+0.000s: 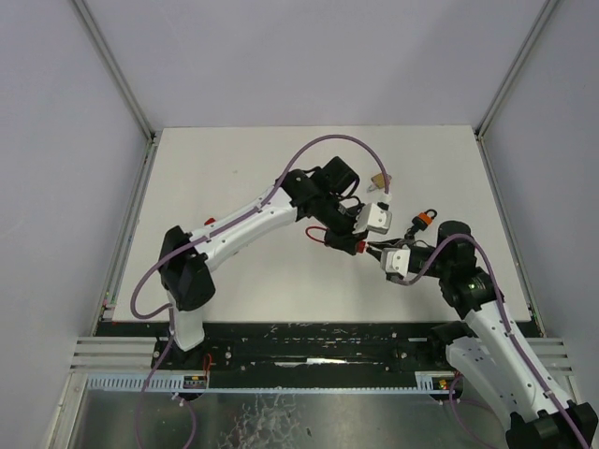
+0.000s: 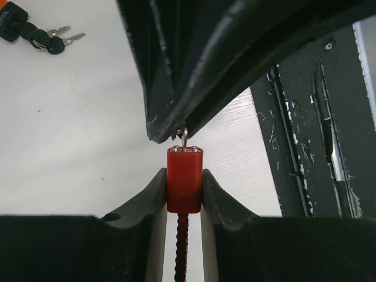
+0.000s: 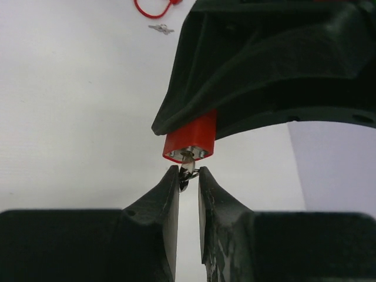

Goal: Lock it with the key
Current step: Lock the lock.

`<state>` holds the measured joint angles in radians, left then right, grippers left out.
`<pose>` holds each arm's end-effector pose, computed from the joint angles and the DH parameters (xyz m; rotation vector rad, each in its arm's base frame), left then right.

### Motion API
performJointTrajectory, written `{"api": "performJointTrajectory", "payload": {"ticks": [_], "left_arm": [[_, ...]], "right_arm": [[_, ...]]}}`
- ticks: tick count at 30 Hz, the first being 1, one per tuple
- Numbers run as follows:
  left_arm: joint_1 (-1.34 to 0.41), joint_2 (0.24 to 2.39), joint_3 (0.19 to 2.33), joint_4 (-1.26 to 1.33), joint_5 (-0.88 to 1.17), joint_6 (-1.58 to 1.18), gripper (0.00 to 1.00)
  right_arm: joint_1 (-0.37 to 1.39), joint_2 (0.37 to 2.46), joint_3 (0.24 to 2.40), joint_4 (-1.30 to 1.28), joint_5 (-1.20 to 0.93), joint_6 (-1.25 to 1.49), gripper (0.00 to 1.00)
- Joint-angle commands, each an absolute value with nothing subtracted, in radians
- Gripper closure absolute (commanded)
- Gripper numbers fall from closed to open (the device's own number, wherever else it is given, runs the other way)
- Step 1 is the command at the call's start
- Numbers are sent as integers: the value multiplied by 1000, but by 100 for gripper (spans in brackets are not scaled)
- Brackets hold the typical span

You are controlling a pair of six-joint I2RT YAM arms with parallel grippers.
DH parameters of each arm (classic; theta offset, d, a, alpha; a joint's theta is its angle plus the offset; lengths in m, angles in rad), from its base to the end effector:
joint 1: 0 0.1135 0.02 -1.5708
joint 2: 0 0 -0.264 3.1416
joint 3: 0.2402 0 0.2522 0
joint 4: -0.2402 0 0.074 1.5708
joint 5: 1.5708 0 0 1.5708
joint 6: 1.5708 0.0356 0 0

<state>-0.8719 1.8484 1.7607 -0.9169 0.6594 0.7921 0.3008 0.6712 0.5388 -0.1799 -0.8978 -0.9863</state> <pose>0.2383 -0.3175 0.3195 1.9927 1.4823 -0.8737 0.1403 0.0727 0.2753 -1.4764 0.9885 0.3505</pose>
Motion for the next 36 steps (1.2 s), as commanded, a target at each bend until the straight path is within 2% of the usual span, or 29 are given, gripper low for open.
{"api": "performJointTrajectory", "payload": {"ticks": [1,3,7,11,15,18,22,26,36], "left_arm": [[-833,1922,1915,-1031,761,725,100],[-843,1946,1962,-1059,758,725,100],[-874,1912,1887,-995,703,709,100],[-882,1885,1856,-950,651,684,100],[-886,1865,1854,-929,636,671,100],[-889,1858,1846,-920,614,659,100],[-895,1866,1847,-920,562,643,100],[-896,1856,1843,-919,556,648,100],[-897,1847,1842,-919,594,657,100]], "right_arm": [[308,658,593,-160,-826,-1077,99],[308,674,611,-119,-850,-928,99],[307,697,614,-104,-843,-842,96],[292,693,593,-51,-889,-737,85],[276,712,589,-26,-913,-671,80],[273,708,589,-18,-930,-647,70],[246,692,621,-81,-979,-638,62],[186,687,657,-144,-1031,-612,61],[172,769,629,-111,-1149,-532,69]]}}
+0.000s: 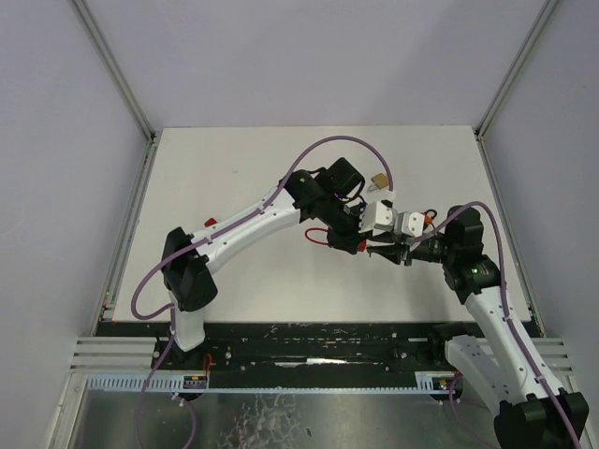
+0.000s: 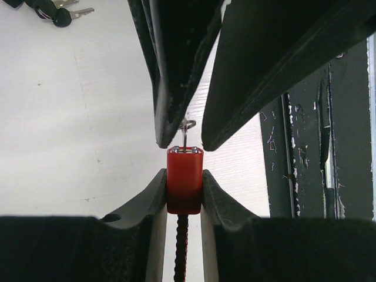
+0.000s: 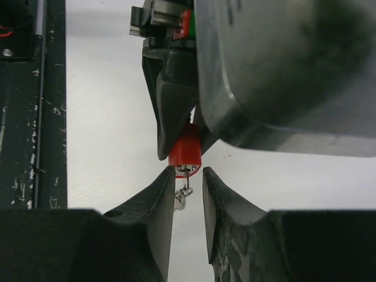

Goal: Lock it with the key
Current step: Lock the lock.

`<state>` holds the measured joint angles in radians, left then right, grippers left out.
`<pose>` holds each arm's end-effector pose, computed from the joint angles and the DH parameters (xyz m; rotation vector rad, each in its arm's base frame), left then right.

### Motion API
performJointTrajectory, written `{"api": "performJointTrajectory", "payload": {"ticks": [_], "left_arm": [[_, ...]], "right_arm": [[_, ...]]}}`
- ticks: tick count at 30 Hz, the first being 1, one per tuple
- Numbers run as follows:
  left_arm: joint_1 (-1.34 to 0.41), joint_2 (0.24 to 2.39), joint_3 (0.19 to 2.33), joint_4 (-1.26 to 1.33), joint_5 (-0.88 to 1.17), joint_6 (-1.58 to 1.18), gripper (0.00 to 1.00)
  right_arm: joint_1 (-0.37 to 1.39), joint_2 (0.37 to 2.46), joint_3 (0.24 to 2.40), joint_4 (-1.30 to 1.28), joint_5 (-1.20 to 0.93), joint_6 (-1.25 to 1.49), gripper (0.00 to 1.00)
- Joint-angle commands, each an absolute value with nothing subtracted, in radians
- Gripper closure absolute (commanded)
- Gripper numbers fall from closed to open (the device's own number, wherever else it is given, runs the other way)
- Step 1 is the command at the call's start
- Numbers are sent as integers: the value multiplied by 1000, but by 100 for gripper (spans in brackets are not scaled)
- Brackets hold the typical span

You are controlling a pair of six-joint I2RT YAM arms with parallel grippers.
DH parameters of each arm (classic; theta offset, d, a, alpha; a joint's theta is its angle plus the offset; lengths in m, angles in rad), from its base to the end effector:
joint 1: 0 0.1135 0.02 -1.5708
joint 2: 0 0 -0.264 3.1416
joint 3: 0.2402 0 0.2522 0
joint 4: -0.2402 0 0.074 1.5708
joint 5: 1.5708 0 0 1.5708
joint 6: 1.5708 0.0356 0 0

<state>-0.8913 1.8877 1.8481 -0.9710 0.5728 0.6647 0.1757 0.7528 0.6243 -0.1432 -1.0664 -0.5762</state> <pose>0.2393 -0.3269 0.3266 1.9303 1.6534 -0.8234 0.1578 0.0597 0.2976 -1.2513 1.2217 0.6820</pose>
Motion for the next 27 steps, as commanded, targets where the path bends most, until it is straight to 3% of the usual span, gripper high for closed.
{"api": "performJointTrajectory", "payload": {"ticks": [1,12,27], "left_arm": [[-897,1849,1843,-919,591,657,100],[-897,1840,1836,-919,596,664,100],[-901,1859,1849,-914,622,659,100]], "right_arm": [[172,771,627,-116,-1150,-539,69],[174,811,638,-193,-1078,-643,74],[220,804,602,-91,-1042,-582,83]]}}
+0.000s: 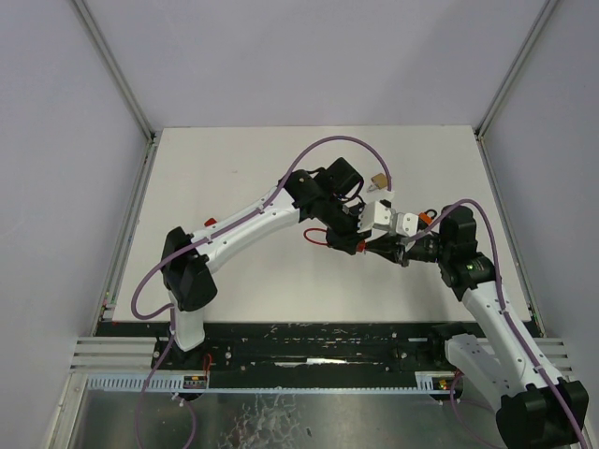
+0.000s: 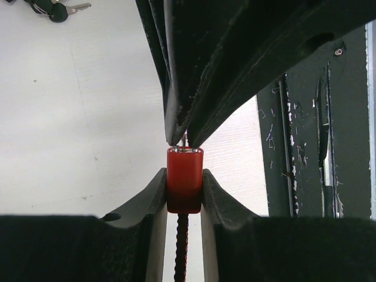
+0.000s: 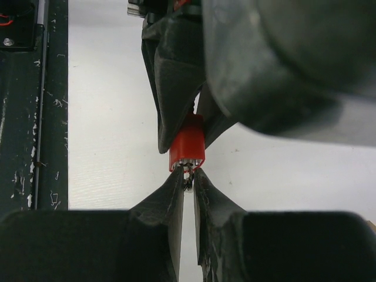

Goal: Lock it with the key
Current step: Lock the lock.

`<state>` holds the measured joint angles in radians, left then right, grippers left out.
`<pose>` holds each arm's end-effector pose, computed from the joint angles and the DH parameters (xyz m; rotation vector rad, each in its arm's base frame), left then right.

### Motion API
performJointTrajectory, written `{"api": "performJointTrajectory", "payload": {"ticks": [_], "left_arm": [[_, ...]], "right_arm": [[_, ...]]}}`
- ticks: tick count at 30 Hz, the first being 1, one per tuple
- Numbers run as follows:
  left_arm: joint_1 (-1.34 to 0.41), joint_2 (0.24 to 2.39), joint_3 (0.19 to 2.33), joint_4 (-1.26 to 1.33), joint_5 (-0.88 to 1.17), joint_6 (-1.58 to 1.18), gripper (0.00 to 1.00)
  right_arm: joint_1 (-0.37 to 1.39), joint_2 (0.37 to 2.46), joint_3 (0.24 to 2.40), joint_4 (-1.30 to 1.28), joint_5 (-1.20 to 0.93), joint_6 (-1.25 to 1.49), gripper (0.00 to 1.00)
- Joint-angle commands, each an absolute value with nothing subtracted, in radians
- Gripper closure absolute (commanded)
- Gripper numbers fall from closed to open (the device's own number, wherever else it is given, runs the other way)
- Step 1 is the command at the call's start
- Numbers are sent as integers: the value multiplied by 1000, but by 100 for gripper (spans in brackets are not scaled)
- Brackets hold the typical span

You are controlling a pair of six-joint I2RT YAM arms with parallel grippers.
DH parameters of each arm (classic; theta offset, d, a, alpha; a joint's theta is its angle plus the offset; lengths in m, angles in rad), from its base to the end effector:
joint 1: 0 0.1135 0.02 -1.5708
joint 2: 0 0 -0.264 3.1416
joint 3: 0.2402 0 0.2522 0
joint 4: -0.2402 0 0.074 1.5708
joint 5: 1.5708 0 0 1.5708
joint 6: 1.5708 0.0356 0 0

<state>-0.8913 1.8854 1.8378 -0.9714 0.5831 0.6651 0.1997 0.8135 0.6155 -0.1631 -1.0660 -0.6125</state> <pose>0.2384 -0.3263 0.3245 1.9353 1.6561 -0.8379 0.1663 0.0654 0.2838 -1.2826 1.2624 0.7262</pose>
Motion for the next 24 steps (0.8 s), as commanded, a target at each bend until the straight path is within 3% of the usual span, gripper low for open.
{"api": "performJointTrajectory", "payload": {"ticks": [1,6,10,24], "left_arm": [[-901,1858,1850,-913,627,659,100],[-902,1858,1854,-911,636,657,100],[-900,1857,1856,-910,629,658,100],[-890,1880,1885,-1028,644,730,100]], "right_arm": [[221,801,598,-81,-1034,-580,83],[239,799,586,-72,-971,-611,86],[244,799,594,-94,-965,-643,100],[245,737,685,-540,-1007,-1324,100]]}}
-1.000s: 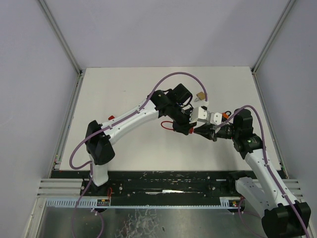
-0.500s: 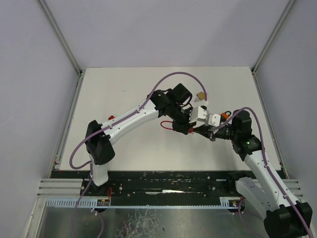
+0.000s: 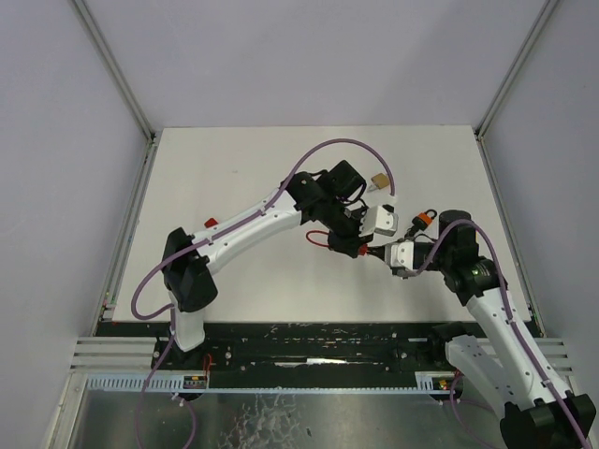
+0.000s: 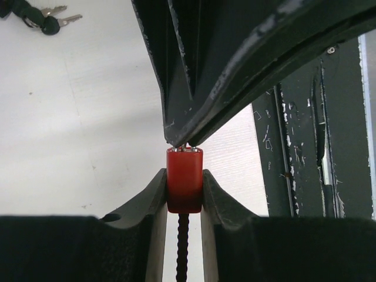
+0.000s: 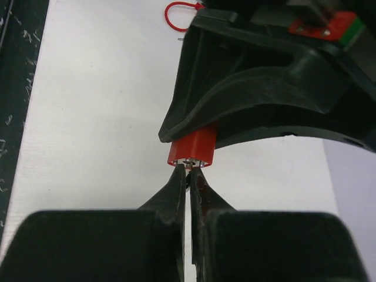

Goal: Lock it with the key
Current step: Lock the lock.

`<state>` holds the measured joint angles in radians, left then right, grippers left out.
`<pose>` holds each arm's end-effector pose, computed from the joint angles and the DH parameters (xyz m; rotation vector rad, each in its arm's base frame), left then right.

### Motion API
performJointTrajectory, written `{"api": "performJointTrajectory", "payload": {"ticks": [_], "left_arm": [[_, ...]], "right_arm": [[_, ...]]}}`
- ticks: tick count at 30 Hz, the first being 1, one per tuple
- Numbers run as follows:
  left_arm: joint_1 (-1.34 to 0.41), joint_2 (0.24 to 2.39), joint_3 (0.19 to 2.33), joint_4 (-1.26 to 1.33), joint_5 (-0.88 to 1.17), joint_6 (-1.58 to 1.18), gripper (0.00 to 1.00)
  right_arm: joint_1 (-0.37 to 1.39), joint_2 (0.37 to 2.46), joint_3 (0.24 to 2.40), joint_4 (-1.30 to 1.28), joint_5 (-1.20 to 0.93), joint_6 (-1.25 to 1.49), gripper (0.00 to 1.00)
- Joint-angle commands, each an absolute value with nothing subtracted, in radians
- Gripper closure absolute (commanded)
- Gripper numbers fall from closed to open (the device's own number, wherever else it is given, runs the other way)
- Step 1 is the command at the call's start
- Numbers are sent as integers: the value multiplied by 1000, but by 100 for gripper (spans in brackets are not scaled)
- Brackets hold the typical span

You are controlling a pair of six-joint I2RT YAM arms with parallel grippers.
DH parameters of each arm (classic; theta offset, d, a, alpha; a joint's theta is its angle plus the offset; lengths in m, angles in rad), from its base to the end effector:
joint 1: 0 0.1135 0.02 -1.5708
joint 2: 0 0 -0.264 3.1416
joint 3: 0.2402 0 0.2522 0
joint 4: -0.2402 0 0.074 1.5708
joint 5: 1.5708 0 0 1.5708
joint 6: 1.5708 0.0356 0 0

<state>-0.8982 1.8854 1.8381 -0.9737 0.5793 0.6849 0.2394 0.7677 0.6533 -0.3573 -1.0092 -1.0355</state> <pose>0.2361 -0.3277 0.3244 1.9559 1.6320 -0.8284 0.1513 0.0679 0.2862 -1.5120 1.0504 0.4738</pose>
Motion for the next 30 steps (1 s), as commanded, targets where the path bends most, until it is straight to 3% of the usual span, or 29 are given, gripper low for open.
{"api": "performJointTrajectory", "payload": {"ticks": [1,5,10,17,21,30], "left_arm": [[-890,1888,1893,-1044,662,739,100],[-882,1938,1945,-1118,731,777,100],[-875,1929,1930,-1068,695,741,100],[-941,1622,1503,-553,496,757,100],[-966,1470,1275,-320,508,882,100],[-977,1454,1258,-339,439,986,100]], "right_arm": [[244,727,688,-578,-1009,-1416,100],[244,697,700,-574,-970,-1476,100],[244,732,713,-484,-913,-1226,100],[220,764,691,-283,-980,-791,100],[171,812,686,-184,-1103,-579,100],[170,883,726,-269,-1092,-600,100]]}}
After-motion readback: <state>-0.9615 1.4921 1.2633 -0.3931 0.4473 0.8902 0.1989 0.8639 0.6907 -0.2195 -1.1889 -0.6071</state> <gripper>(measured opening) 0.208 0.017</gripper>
